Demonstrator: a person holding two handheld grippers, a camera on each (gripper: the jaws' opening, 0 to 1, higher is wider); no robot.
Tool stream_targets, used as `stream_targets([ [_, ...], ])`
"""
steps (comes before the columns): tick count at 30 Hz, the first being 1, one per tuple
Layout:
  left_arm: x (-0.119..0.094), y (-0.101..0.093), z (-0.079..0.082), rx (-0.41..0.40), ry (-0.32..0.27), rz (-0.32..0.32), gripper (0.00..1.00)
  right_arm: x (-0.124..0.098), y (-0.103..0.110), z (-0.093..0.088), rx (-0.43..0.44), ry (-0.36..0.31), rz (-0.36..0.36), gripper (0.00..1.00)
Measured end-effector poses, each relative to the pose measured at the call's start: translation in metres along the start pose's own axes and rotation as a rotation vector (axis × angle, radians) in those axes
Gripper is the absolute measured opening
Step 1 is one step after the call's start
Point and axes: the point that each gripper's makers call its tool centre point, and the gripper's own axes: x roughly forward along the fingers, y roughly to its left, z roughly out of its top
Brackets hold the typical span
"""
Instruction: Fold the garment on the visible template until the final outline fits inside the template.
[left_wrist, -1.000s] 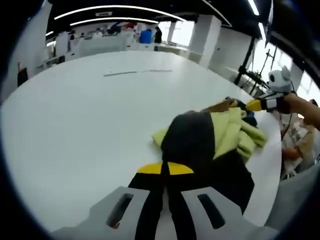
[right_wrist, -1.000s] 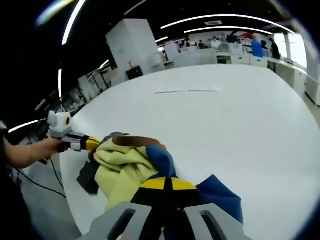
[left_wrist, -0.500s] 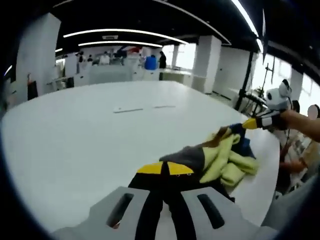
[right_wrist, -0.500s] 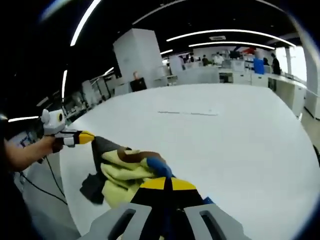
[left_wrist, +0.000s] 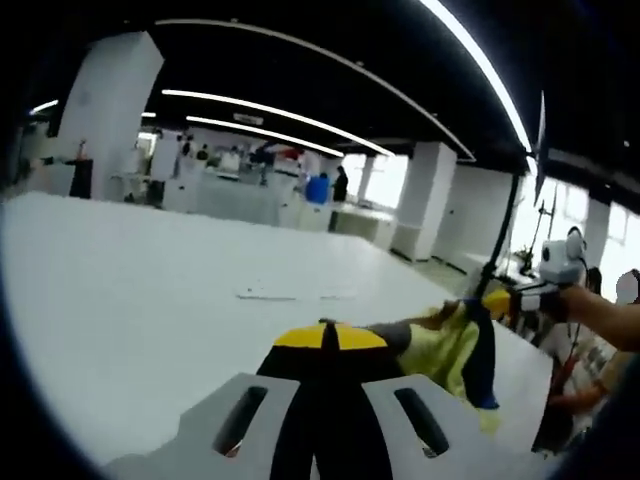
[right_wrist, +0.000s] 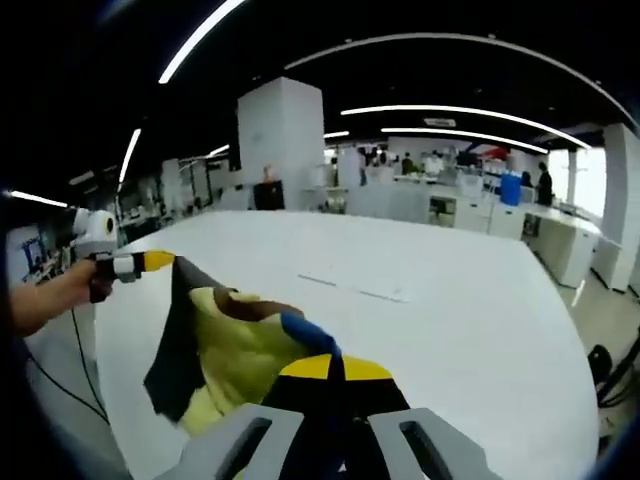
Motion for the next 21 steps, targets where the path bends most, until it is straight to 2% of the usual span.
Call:
stream_targets([
  [4, 0.018, -0.002, 0.016, -0.005, -0.069, -0.003, 0.0, 0.01, -0.009, 0.016, 0.003, -0.039, -0.048, 0.0],
  [11, 0.05, 0.014, 0.019, -0.072, -0.119, 0.037, 0.0, 0.04, -0.029, 0.027, 0.051, -0.065, -0.116, 0.0],
  [14, 0.065, 0.029, 0.016, -0.132, -0.143, 0.071, 0.0, 0.053, -0.042, 0.029, 0.058, -0.078, -0.159, 0.0],
  [18, 0.084, 0.044, 0.007, -0.172, -0.145, 0.087, 0.0, 0.076, -0.055, 0.027, 0.077, -0.078, -0.186, 0.0],
  [19, 0.089, 0.052, 0.002, -0.186, -0.138, 0.122, 0.0, 0.084, -0.058, 0.026, 0.079, -0.079, -0.189, 0.0],
  [21, 0.098, 0.056, -0.005, -0.166, -0.127, 0.128, 0.0, 0.097, -0.064, 0.024, 0.08, -0.079, -0.194, 0.0],
])
